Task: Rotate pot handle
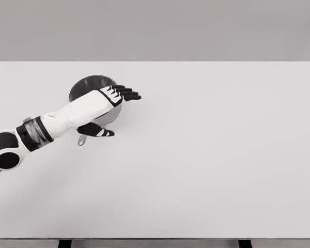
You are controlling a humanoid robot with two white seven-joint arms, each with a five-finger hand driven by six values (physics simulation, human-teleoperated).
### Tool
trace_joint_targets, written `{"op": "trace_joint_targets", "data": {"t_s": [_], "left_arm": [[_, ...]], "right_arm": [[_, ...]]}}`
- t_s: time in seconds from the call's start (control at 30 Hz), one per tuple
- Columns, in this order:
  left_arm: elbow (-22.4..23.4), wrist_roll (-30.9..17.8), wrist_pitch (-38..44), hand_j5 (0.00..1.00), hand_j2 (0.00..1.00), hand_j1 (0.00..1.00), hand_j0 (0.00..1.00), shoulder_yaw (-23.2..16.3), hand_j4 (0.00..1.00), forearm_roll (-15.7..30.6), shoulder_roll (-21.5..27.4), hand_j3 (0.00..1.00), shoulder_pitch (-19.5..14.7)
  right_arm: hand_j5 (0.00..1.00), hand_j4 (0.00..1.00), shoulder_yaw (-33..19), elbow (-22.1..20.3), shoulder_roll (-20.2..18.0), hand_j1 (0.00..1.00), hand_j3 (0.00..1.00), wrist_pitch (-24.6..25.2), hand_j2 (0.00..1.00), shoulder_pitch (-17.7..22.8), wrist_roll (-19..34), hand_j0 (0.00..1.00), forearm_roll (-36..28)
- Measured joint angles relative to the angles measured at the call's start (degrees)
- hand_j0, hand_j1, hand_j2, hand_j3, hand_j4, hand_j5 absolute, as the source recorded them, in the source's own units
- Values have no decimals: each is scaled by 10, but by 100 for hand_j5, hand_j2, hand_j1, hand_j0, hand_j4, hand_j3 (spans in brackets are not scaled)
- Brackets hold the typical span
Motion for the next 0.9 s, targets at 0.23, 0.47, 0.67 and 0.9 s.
{"op": "trace_joint_targets", "data": {"t_s": [0.23,0.47,0.67,0.9], "left_arm": [[9,0,0,100,100,100,100,-3,100,-1,2,100,1],[22,0,0,100,100,100,100,-4,100,-1,1,100,2],[35,0,0,100,100,100,100,-7,100,-1,1,100,2],[47,0,0,100,100,100,100,-5,100,-2,5,100,1]], "right_arm": [[100,100,0,0,0,100,100,0,100,0,0,100,0],[100,100,0,0,0,100,100,0,100,0,0,100,0],[100,100,0,0,0,100,100,0,100,-1,0,100,0],[100,100,0,0,0,100,100,0,100,-1,0,100,0]]}}
